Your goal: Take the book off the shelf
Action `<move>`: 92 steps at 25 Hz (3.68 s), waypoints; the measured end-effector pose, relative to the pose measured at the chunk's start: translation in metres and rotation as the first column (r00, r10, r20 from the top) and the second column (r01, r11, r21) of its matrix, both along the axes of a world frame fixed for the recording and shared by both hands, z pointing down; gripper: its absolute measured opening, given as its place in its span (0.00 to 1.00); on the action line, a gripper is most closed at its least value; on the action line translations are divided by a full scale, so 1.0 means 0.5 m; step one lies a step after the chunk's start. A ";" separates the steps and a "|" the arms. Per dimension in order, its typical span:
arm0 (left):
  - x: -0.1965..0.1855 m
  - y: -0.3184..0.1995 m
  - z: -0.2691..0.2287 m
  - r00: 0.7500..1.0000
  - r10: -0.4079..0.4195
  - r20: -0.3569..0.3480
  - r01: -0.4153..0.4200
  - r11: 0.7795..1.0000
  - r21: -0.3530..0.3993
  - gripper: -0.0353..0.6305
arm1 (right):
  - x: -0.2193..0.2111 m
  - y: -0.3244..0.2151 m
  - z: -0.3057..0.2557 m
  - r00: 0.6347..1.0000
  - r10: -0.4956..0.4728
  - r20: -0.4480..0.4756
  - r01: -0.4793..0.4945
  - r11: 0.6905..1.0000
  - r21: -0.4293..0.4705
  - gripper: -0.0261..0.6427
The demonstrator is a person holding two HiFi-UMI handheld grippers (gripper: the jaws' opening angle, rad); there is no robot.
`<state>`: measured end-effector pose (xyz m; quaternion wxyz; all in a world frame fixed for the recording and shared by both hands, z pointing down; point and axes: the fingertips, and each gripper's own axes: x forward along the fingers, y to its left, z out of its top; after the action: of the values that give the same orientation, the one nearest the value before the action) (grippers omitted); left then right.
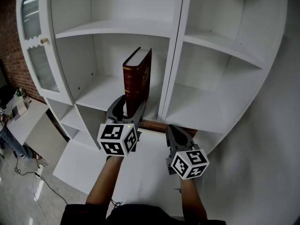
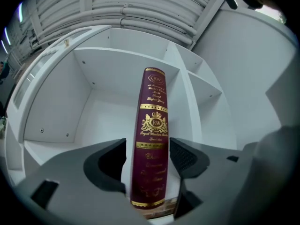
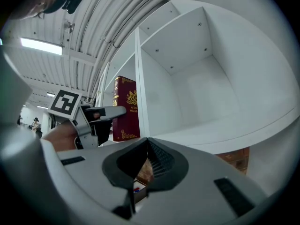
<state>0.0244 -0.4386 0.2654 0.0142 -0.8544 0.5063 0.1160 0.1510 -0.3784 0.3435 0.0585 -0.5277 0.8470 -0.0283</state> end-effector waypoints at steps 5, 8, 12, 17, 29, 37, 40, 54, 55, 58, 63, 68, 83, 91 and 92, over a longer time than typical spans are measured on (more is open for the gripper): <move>0.008 -0.019 -0.010 0.999 -0.019 0.028 0.019 1.000 0.004 0.49 | 0.002 -0.001 0.005 1.000 -0.005 -0.003 0.005 1.000 -0.008 0.07; 0.023 -0.030 -0.010 0.999 -0.016 0.051 0.016 1.000 0.002 0.50 | 0.008 -0.005 0.002 1.000 -0.001 0.005 0.001 1.000 -0.002 0.07; 0.032 -0.046 -0.005 0.998 -0.019 0.068 0.020 1.000 -0.006 0.50 | 0.011 -0.009 -0.003 1.000 -0.003 0.009 0.003 1.000 0.002 0.07; 0.038 -0.062 0.000 0.996 -0.026 0.080 0.027 1.000 -0.010 0.50 | 0.013 -0.012 -0.001 1.000 -0.006 0.018 0.005 1.000 0.006 0.07; 0.030 -0.070 0.002 0.995 -0.053 0.090 0.054 0.999 -0.002 0.43 | 0.032 -0.024 0.014 0.999 0.019 0.037 -0.018 1.000 -0.014 0.07; 0.025 -0.057 -0.002 0.995 -0.050 0.092 0.049 0.999 0.005 0.42 | 0.025 -0.023 0.018 0.999 0.014 0.031 -0.014 1.000 -0.017 0.07; 0.026 -0.050 -0.004 0.994 -0.049 0.094 0.047 0.999 0.021 0.41 | 0.023 -0.022 0.018 0.999 0.013 0.031 -0.012 1.000 -0.016 0.07; 0.022 -0.022 -0.012 0.998 -0.013 0.068 0.010 0.999 0.044 0.41 | 0.007 -0.015 0.020 1.000 0.008 0.022 -0.008 1.000 -0.021 0.07; 0.020 -0.019 -0.012 0.998 -0.011 0.069 0.008 0.999 0.044 0.41 | 0.005 -0.013 0.020 1.000 0.007 0.021 -0.007 1.000 -0.022 0.07; 0.013 -0.011 -0.014 0.998 -0.007 0.069 0.004 0.999 0.043 0.41 | -0.003 -0.009 0.019 1.000 0.005 0.014 -0.005 1.000 -0.022 0.07; -0.001 0.012 -0.017 0.997 0.010 0.070 -0.013 0.999 0.043 0.41 | -0.014 0.001 0.016 1.000 0.005 0.004 -0.005 1.000 -0.020 0.07; -0.016 0.031 -0.019 0.997 0.031 0.065 -0.034 0.999 0.043 0.41 | -0.020 0.007 0.014 1.000 0.015 -0.001 -0.015 1.000 -0.020 0.07; -0.079 0.063 -0.030 0.996 0.069 0.057 -0.072 0.996 0.053 0.41 | -0.057 0.009 0.002 0.997 0.071 -0.011 -0.071 0.997 -0.008 0.07; -0.100 0.057 -0.024 0.991 0.114 0.064 -0.117 0.991 0.058 0.41 | -0.088 0.005 0.008 0.992 0.123 -0.004 -0.123 0.992 -0.013 0.07; -0.104 0.055 -0.022 0.991 0.121 0.060 -0.124 0.991 0.055 0.41 | -0.092 0.003 0.009 0.991 0.130 -0.002 -0.130 0.991 -0.015 0.07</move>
<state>-0.0276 -0.4112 0.2544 0.0463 -0.8861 0.4486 0.1071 0.1052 -0.3768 0.3482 0.0556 -0.5823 0.8105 -0.0304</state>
